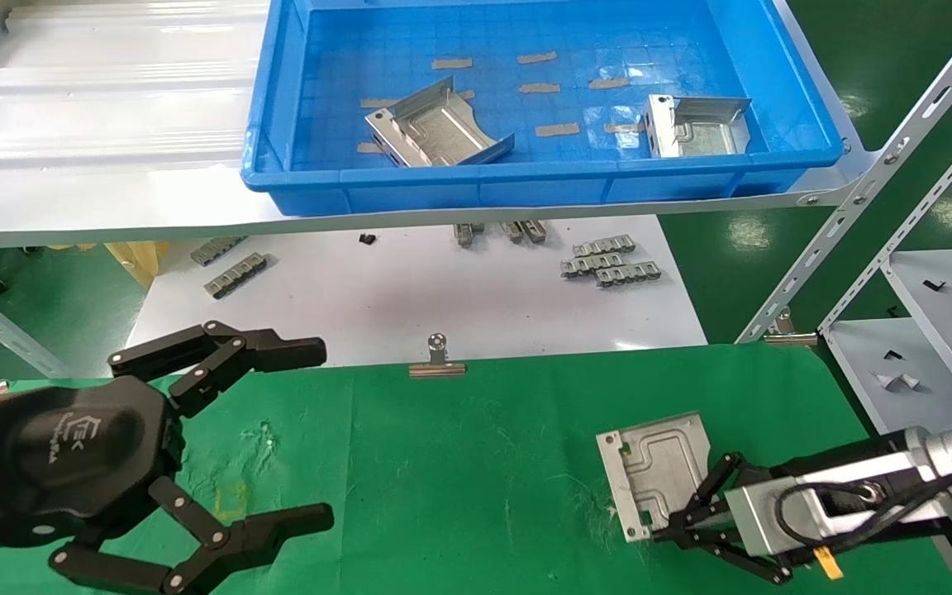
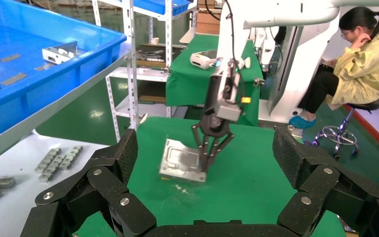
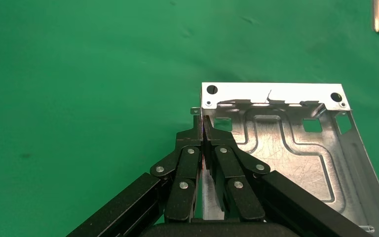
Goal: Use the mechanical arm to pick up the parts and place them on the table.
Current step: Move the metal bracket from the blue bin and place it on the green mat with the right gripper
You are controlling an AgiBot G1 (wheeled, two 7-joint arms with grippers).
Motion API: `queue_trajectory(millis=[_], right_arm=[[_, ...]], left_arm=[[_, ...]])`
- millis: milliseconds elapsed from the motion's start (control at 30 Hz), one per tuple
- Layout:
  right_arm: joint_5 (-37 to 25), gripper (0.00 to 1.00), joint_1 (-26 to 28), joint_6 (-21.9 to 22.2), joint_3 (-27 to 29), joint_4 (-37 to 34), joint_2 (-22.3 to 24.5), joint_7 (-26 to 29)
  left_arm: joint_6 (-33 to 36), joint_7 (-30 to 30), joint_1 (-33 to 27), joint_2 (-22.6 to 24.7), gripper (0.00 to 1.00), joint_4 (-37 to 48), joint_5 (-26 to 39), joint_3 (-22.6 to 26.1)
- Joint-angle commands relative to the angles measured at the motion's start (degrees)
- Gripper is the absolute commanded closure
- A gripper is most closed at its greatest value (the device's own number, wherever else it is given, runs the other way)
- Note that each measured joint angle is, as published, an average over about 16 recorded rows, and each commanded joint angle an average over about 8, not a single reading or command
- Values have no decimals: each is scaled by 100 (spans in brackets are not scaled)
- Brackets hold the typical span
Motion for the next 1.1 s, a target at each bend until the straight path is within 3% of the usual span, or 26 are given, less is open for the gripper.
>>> queue_trajectory(millis=[33,267,333,367,567,633,900,1100], right_arm=[[21,100,-57,103,16,-199,-134,-93],[75,100,-165,252,54,-835,-470,-398],[76,96,-167,253,58,-999,-539,-487],[75,87,-164,251,60,-1078,-569,-527],[65,12,-147,238,67,-1522,-725,-802],[66,0,-153,256,74,-1645,-776,-930],[82,0,-171,319,112,-1996,-972,-1484],[121,0,19,61,141,-2183,-1023,-1612]], left_arm=[[0,0,0,0,0,0,0,0],[0,0,0,0,0,0,0,0],[0,0,0,0,0,0,0,0],[0,0,0,0,0,0,0,0],[0,0,0,0,0,0,0,0],[0,0,0,0,0,0,0,0],[0,0,0,0,0,0,0,0],[0,0,0,0,0,0,0,1]])
